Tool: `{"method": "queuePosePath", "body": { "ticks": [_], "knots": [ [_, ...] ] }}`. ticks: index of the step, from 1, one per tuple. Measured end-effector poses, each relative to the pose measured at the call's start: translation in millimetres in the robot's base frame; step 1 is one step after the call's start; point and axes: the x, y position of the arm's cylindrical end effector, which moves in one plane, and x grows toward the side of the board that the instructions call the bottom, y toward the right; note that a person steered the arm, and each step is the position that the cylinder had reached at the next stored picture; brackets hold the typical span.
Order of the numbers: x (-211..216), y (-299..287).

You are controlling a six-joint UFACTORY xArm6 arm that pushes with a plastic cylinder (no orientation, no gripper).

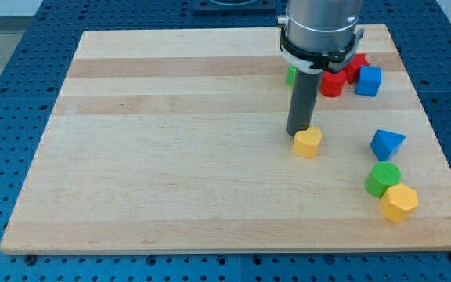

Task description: Push the yellow heart towards bottom

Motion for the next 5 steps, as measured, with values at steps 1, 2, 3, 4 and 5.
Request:
{"method": "queuePosePath", "body": {
  "ticks": [1, 2, 3, 4, 5],
  "knots": [
    [-27.1, -0.5],
    [-17.9, -0.5],
    [13.6, -0.5],
    [42.0, -0.5],
    [46.7, -0.5]
  ]
}}
